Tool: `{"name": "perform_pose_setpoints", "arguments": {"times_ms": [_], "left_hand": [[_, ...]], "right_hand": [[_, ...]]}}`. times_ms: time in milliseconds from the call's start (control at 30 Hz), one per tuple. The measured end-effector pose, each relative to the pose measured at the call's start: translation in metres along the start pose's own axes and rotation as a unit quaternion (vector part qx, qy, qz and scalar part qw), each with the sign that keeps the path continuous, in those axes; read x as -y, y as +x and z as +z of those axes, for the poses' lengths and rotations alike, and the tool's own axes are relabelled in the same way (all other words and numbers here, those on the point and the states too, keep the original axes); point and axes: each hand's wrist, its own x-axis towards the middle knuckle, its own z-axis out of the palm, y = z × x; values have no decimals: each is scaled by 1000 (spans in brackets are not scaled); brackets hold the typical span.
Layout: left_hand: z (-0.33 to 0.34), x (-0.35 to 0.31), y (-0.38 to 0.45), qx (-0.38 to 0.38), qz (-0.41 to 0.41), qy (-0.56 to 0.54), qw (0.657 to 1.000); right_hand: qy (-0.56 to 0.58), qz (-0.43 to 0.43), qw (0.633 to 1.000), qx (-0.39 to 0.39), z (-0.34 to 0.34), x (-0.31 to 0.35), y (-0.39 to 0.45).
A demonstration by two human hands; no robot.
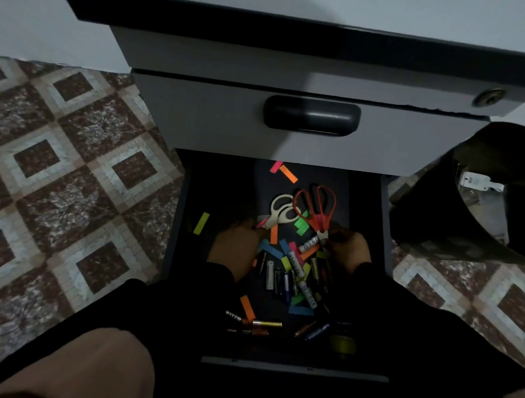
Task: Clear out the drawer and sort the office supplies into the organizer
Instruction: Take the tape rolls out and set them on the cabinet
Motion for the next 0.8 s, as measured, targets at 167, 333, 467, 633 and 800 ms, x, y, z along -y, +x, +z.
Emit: {"name": "perform_pose_setpoints", "arguments": {"times_ms": [167, 333, 467, 633, 800], "left_hand": [[-1, 6, 4, -5, -22, -19, 1000], [-6, 12, 6, 24, -98, -175, 979], [-21, 19, -1, 85, -92, -253, 959], [-33, 37, -27, 135, -138, -384, 903], [-65, 46, -63, 109, -153, -497, 847]], "right_hand": [[9, -13, 1000, 4, 2, 3, -4], [46, 6, 999, 22, -1, 4, -8], [105, 22, 992, 66, -6, 9, -22], [277, 88, 947, 136, -2, 15, -44], [338, 66, 921, 181, -10, 30, -87]]}}
